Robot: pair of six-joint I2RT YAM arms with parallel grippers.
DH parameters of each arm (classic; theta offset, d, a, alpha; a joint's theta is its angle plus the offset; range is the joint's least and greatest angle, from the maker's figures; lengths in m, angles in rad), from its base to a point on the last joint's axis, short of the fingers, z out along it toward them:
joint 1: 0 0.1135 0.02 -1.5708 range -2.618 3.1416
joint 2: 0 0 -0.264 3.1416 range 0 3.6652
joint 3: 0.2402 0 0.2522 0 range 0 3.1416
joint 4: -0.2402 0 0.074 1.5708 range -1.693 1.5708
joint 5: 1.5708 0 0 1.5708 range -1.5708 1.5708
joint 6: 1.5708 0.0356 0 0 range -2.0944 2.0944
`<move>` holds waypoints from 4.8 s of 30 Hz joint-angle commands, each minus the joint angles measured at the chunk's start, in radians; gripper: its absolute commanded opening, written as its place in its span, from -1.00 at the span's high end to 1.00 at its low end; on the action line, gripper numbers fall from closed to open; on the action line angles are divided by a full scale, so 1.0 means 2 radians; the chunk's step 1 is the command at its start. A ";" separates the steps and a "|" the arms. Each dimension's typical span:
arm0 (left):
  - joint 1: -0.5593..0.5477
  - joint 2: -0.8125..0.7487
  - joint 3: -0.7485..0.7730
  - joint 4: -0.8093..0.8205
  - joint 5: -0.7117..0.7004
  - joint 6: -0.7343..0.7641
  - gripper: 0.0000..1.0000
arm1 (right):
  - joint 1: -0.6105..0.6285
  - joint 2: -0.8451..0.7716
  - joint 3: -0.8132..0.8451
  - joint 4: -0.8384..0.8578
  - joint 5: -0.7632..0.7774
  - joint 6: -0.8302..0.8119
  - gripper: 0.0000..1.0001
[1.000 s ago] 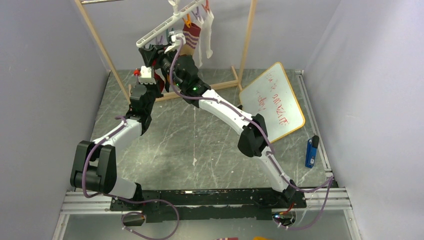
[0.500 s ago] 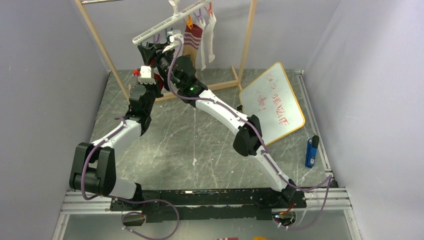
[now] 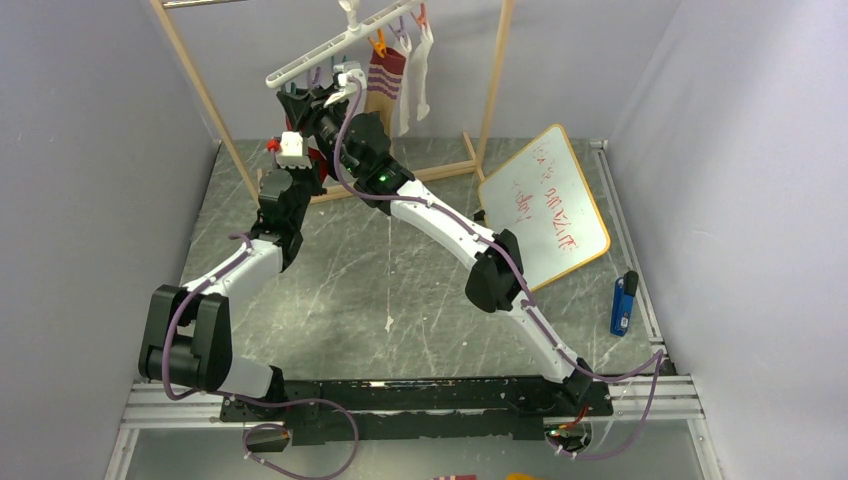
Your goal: Remove the socks clipped to the hanger
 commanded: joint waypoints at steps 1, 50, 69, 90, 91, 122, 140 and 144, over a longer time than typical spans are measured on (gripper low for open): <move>-0.002 -0.015 -0.001 0.007 0.005 0.008 0.90 | 0.001 -0.003 0.016 0.030 -0.001 -0.006 0.47; -0.017 -0.081 -0.156 -0.024 0.015 -0.055 0.16 | 0.004 -0.068 -0.103 0.053 -0.017 -0.006 1.00; -0.055 -0.108 -0.174 0.009 -0.044 -0.047 -0.94 | 0.005 -0.077 -0.103 0.038 -0.034 -0.005 -0.42; -0.056 0.011 -0.117 0.196 -0.077 0.000 -0.94 | 0.006 -0.384 -0.570 0.161 -0.037 -0.016 -0.59; -0.056 0.018 -0.112 0.203 -0.078 -0.001 -0.94 | 0.006 -0.394 -0.581 0.161 -0.033 -0.019 -0.59; -0.097 0.053 0.003 0.163 -0.098 0.052 0.90 | -0.011 -0.416 -0.599 0.129 -0.092 -0.013 -0.59; -0.139 -0.051 -0.111 0.141 -0.136 0.084 0.90 | -0.054 -0.402 -0.535 0.137 -0.217 0.018 -0.60; -0.139 -0.056 -0.116 0.140 -0.137 0.085 0.90 | -0.075 -0.346 -0.455 0.126 -0.242 0.037 -0.59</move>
